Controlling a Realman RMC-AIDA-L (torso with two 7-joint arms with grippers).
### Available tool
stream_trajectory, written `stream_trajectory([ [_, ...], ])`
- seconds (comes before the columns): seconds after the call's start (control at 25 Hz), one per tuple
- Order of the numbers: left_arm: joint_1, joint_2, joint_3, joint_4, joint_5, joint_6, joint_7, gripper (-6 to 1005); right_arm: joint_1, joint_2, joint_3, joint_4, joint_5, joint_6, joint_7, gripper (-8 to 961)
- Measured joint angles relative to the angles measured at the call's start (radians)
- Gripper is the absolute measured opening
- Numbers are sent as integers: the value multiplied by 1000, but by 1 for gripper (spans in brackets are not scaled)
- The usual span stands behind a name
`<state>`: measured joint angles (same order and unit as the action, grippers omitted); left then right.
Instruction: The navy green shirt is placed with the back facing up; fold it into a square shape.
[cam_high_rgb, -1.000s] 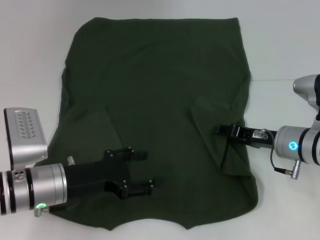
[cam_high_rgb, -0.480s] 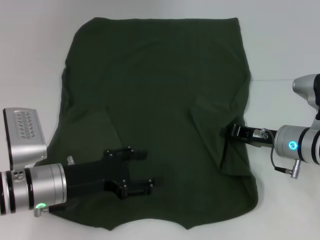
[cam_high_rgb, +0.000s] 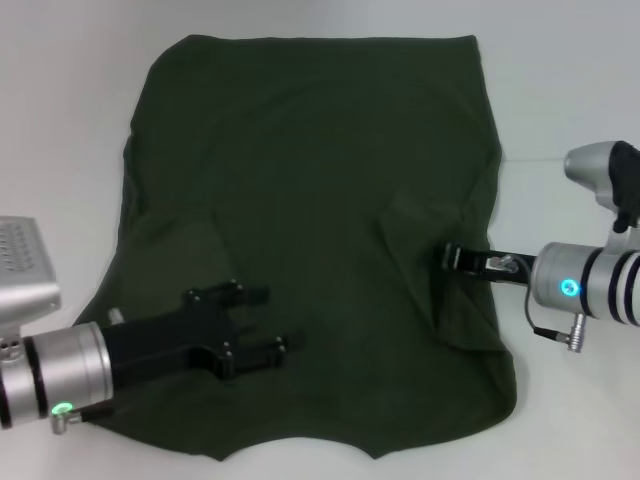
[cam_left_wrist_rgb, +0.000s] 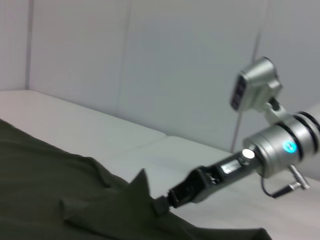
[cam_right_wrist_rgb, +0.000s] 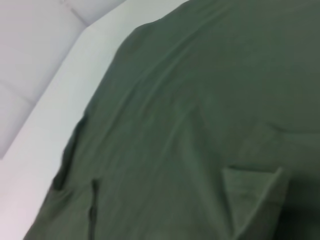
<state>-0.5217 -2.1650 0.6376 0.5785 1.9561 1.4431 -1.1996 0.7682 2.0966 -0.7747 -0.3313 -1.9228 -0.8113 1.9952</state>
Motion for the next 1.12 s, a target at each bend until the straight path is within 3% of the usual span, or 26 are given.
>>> stream_trajectory([
  [0.4,28,-1,-57,0,-14,0,-3,816,44,0,-64,23,0,-28,-16,22],
  [0.84,36,2,-131,0,-14,2,-13,816,22,-5,-83,-24,35,-239,-96,245],
  [0.96,45,2,-146,2,-14,2,-20,816,10,-5,-81,-27,52,-271,-112,458],
  [1.12,63,2,-147,19,-3,1,-42,815,-11,-6,-80,-29,87,-306,-140,651],
])
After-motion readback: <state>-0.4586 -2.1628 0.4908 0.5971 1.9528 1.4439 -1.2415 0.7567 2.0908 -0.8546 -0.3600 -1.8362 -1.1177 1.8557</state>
